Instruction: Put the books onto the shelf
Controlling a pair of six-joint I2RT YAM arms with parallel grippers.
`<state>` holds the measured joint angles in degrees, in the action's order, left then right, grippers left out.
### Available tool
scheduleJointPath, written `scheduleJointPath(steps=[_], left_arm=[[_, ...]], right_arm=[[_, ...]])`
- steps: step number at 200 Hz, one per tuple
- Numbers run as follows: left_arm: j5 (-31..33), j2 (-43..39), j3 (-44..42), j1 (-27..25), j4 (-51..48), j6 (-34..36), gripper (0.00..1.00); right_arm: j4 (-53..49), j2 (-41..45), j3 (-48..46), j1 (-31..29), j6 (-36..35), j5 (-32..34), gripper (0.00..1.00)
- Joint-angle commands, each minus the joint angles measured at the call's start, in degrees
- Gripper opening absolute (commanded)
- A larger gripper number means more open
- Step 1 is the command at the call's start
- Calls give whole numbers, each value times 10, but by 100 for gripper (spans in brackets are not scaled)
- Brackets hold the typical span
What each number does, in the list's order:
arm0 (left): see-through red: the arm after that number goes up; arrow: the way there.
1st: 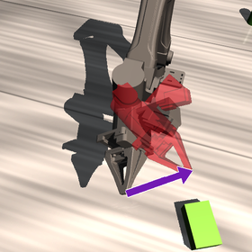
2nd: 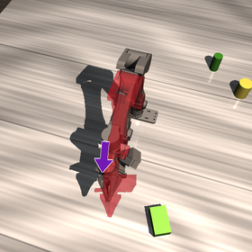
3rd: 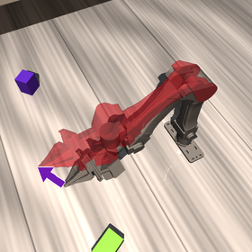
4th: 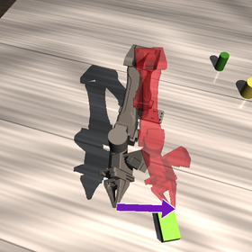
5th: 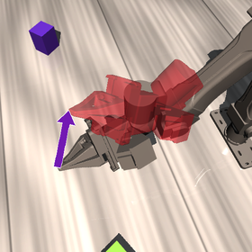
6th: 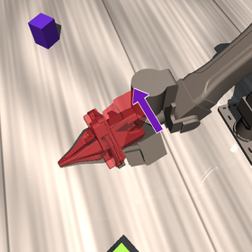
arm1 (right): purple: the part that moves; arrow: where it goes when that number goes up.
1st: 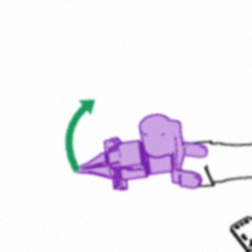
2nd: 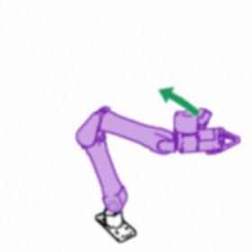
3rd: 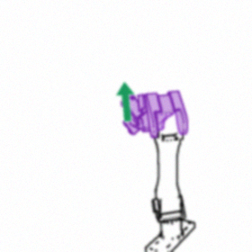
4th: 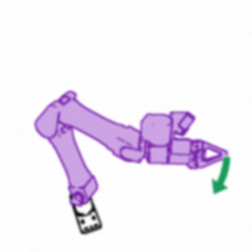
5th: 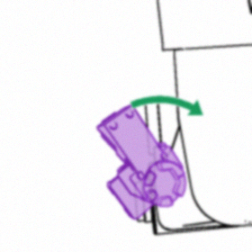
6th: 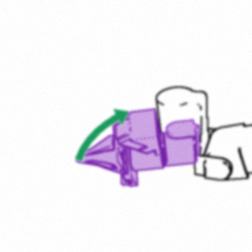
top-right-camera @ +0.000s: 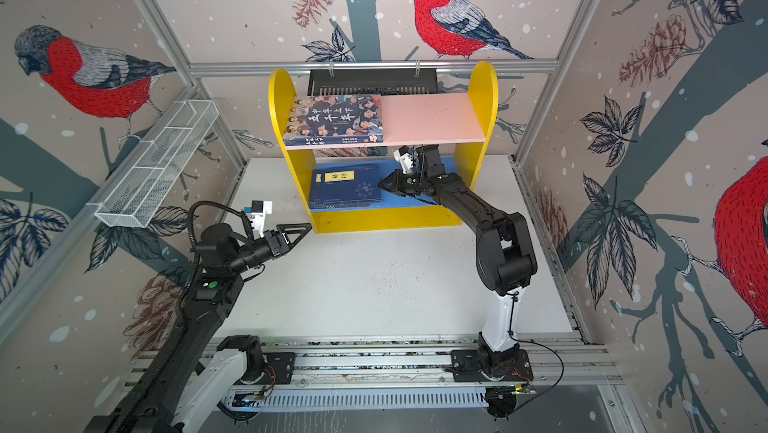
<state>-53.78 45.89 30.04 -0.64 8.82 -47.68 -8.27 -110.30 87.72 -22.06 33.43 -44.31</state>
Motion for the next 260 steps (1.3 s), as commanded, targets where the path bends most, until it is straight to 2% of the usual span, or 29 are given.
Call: scheduleJointPath(steps=[1, 39, 58, 83, 101, 128, 163, 227, 260], left_arm=[[24, -1, 9, -1, 9, 20, 92], [99, 25, 53, -5, -47, 135, 90], [151, 42, 86, -9, -89, 247, 86], [255, 56, 108, -15, -135, 403, 81], [312, 53, 93, -16, -127, 480, 79], [330, 50, 52, -28, -82, 569, 81], [322, 59, 13, -43, -19, 602, 83], [364, 80, -27, -59, 103, 589, 84], [369, 109, -28, -61, 131, 587, 85]], right_arm=[[22, -3, 4, -3, 6, 7, 16], [43, -2, -2, -4, 29, 7, 16], [44, -2, -1, -5, 37, 13, 16], [51, -2, -7, -7, 47, 13, 16], [56, -1, -11, -8, 52, 13, 16], [66, 0, -17, -9, 66, 10, 16], [89, 2, -28, -10, 92, 4, 15], [111, -2, -28, -23, 120, 12, 15], [119, -5, -28, -29, 130, 19, 15]])
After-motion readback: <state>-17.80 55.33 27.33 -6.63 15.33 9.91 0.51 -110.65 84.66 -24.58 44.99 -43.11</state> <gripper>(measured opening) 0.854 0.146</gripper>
